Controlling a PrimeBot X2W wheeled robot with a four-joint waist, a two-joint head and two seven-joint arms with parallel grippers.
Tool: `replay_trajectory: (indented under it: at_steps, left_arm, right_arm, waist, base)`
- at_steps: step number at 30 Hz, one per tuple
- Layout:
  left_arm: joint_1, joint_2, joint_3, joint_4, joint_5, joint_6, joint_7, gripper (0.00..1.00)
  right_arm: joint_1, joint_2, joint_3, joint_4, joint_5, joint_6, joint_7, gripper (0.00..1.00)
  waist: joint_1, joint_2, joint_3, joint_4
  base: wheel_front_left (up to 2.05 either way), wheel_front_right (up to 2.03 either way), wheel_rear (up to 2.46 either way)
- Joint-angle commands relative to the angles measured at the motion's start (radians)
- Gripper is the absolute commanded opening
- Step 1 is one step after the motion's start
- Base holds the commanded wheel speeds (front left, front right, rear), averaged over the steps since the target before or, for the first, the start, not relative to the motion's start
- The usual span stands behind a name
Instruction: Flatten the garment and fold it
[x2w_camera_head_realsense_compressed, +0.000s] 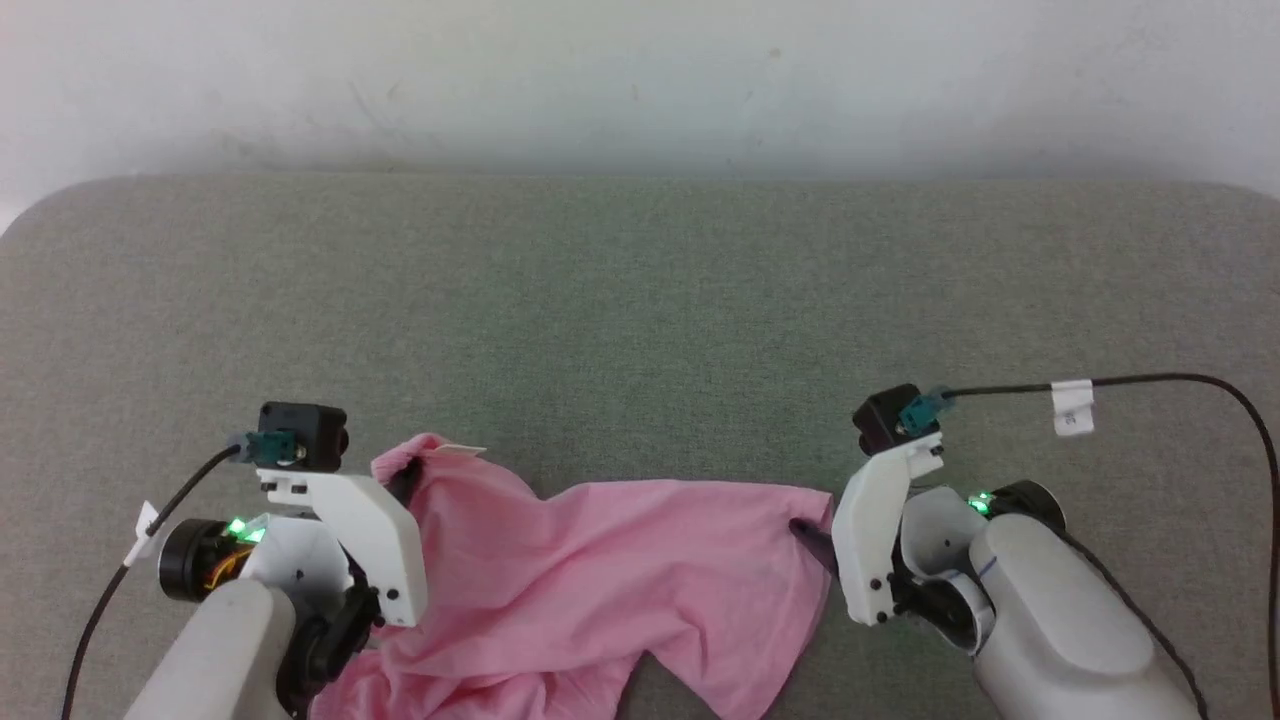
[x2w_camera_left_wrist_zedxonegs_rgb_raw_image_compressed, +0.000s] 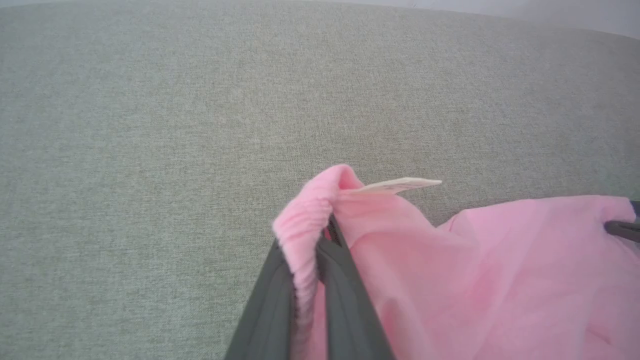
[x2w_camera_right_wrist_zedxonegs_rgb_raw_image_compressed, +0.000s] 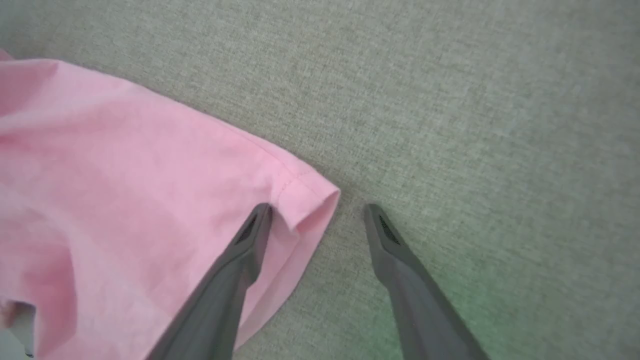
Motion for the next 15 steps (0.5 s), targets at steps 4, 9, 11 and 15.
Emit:
replay_trajectory:
  at_steps: [4,9,11,15]
  left_arm:
    - [-0.02,0.002,-0.003,-0.015,0.009,0.0,-0.011,0.0]
    - [-0.02,0.011,-0.003,-0.019,0.004,-0.001,-0.004,0.0]
    - [-0.025,0.015,-0.001,-0.019,0.0,-0.005,-0.003,0.0]
    - [-0.057,0.031,0.001,-0.035,0.02,-0.001,-0.012,0.0]
  right_arm:
    - [-0.018,0.012,0.074,0.116,0.074,-0.001,0.115,0.25]
    - [-0.033,0.015,0.13,0.147,0.155,-0.001,0.2,0.0]
    - [-0.055,-0.003,0.149,0.121,0.164,-0.001,0.163,0.0]
    - [-0.122,-0.056,0.13,0.05,0.144,-0.001,-0.022,0.0]
  waist:
    - [-0.0002,0.0,0.014,0.016]
    - [-0.0002,0.0,0.005,0.008]
    - [-0.0002,0.0,-0.002,0.001]
    - [-0.0002,0.0,-0.024,-0.016]
  base:
    - [0.0,0.0,0.0]
    - [0.0,0.0,0.0]
    - [0.0,0.0,0.0]
    - [0.0,0.0,0.0]
